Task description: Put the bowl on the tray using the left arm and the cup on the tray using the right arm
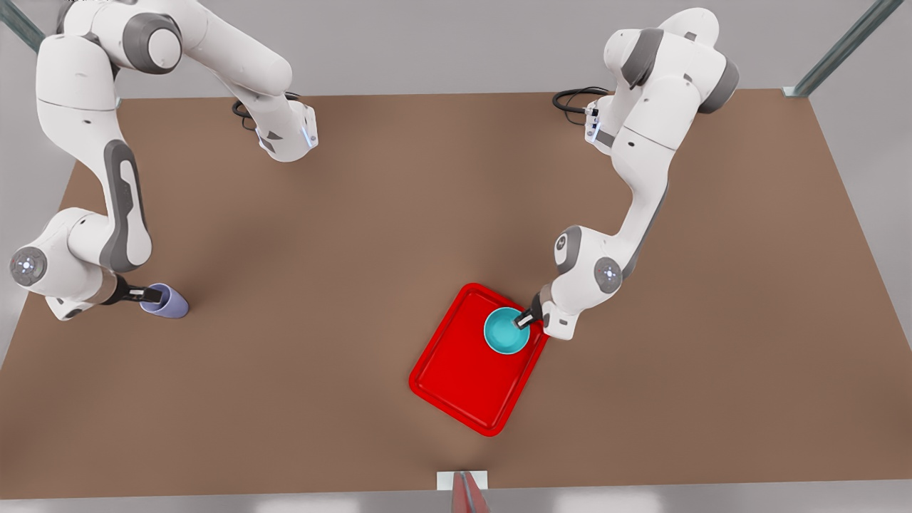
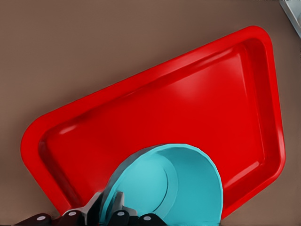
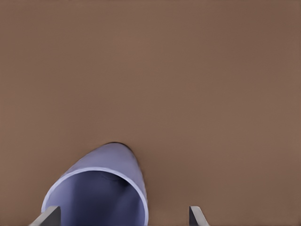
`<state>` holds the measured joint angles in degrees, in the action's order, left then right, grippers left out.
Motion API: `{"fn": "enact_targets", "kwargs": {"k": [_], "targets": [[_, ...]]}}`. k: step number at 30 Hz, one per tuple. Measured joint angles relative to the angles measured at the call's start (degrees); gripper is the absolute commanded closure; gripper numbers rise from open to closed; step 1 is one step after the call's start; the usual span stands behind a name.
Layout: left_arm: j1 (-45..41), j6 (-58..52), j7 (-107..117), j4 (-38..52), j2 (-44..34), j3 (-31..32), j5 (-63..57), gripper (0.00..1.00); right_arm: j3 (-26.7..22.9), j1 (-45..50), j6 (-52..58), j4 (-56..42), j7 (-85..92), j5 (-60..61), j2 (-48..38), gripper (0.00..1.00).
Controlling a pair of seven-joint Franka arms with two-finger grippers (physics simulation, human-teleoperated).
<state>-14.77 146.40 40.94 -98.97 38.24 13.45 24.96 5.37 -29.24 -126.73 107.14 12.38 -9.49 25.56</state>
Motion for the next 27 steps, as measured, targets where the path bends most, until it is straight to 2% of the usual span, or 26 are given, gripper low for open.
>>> {"fn": "enact_targets", "kwargs": {"k": [7, 9, 11, 12, 13, 14, 16, 17, 18, 19, 23, 27], "targets": [[0.43, -0.22, -0.68, 0.88, -0.17, -0.35, 3.27, 0.0, 0.08, -0.2, -0.36, 0.09, 0.01, -0.01, 2.16, 0.0], [0.75, -0.76, -6.99, 0.6, -0.77, -5.5, 2.59, 0.0, 0.08, -0.2, -0.36, 0.11, 0.01, -0.01, 2.56, 0.0], [3.51, -9.92, -16.05, 0.05, -5.23, -15.83, 2.06, 0.0, 0.05, -0.23, -0.45, 0.09, -0.08, -0.01, 2.88, 0.0], [7.89, -14.94, -17.93, 0.16, -9.19, -18.3, 1.87, 0.0, 0.08, -0.2, -0.45, 0.09, -0.08, -0.01, 3.13, 0.0], [7.66, -19.05, -18.07, 0.18, -11.19, -21.12, 1.73, 0.0, 0.05, -0.23, -0.53, 0.01, -0.08, -0.01, 3.18, 0.0], [7.77, -22.32, -19.98, 0.24, -14.27, -22.09, 0.88, 0.0, 0.02, -0.2, -0.88, -0.08, -0.08, -0.01, 3.39, 0.0], [8.97, -40.18, -30.65, 0.18, -26.58, -21.8, -6.86, 0.0, 0.03, -0.19, -1.5, -0.09, -0.08, -0.01, 3.71, 0.03], [9.55, -45.62, -36.81, 0.26, -30.8, -21.8, -10.7, 0.0, -0.01, -0.17, -1.51, -0.07, -0.08, -0.01, 3.71, 0.17], [10.41, -46.18, -37.28, 0.18, -33.32, -21.34, -14.06, 0.0, -0.01, -0.12, -1.51, -0.07, -0.08, -0.01, 3.79, 0.22], [10.51, -46.2, -37.36, 0.18, -35.02, -21.0, -16.65, 0.0, -0.01, -0.12, -1.51, -0.09, -0.08, -0.01, 4.04, 0.33], [8.9, -46.55, -37.17, 0.1, -35.33, -20.38, -22.04, 0.0, -0.01, -0.3, -1.25, 0.0, 0.45, -0.01, 4.06, 0.79], [9.23, -46.69, -37.03, 0.0, -35.24, -20.3, -23.81, 0.0, 0.01, -0.11, -0.99, -0.02, 0.36, -0.01, 4.06, 0.79]]}}
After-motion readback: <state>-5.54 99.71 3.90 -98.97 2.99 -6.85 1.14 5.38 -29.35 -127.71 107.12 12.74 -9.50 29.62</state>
